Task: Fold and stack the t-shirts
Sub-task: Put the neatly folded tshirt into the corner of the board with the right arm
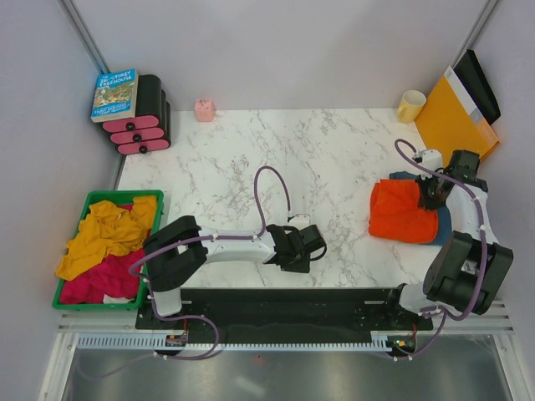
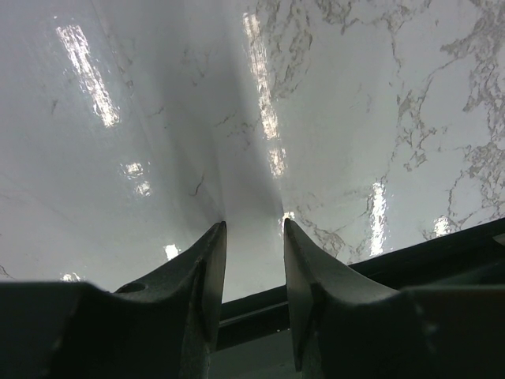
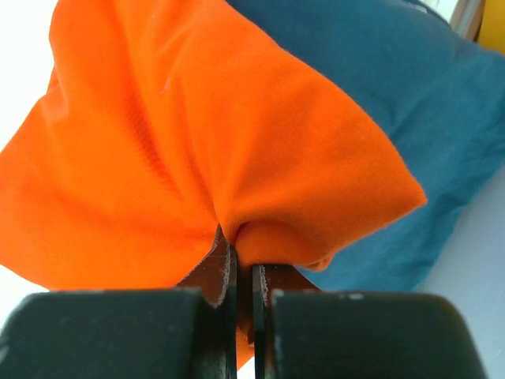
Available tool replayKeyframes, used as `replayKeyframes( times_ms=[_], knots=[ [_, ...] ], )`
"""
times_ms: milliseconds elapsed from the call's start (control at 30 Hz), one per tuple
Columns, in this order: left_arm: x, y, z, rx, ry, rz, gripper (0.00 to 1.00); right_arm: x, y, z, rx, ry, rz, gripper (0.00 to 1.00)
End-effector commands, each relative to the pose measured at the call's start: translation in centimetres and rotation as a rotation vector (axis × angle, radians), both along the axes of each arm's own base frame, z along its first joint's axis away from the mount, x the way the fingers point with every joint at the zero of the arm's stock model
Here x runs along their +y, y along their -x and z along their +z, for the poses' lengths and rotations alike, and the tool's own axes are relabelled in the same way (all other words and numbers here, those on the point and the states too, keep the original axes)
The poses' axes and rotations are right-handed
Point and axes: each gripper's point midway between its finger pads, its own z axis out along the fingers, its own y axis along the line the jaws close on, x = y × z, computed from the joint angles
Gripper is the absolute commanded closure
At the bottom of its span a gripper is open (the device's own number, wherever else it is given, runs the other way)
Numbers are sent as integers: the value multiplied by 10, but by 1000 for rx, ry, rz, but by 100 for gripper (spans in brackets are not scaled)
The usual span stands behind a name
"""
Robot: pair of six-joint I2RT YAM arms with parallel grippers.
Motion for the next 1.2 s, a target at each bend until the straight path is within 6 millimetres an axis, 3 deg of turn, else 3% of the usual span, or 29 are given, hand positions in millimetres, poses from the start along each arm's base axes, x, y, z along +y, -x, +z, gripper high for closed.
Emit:
replayKeyframes(
  times_ms=[0,400,533,667,867,1167],
  knots=[
    [-9,-2,4,-18,15,0,58,-33,-21,30,-99,94,-12,100],
    [-19,-4,4,-15,22,-7,58,-32,-33,90,-202,107,39,100],
    [-17,-4,2,-12,19,-5,58,-32,-34,99,-208,117,51,100],
    [-15,-2,0,-8,12,-4,58,-39,-31,90,-175,141,43,100],
    [-12,1,-2,0,8,-4,58,-50,-21,60,-120,136,10,100],
    [-12,6,-8,14,-1,-13,58,-85,-12,24,-49,156,-80,100]
  ],
)
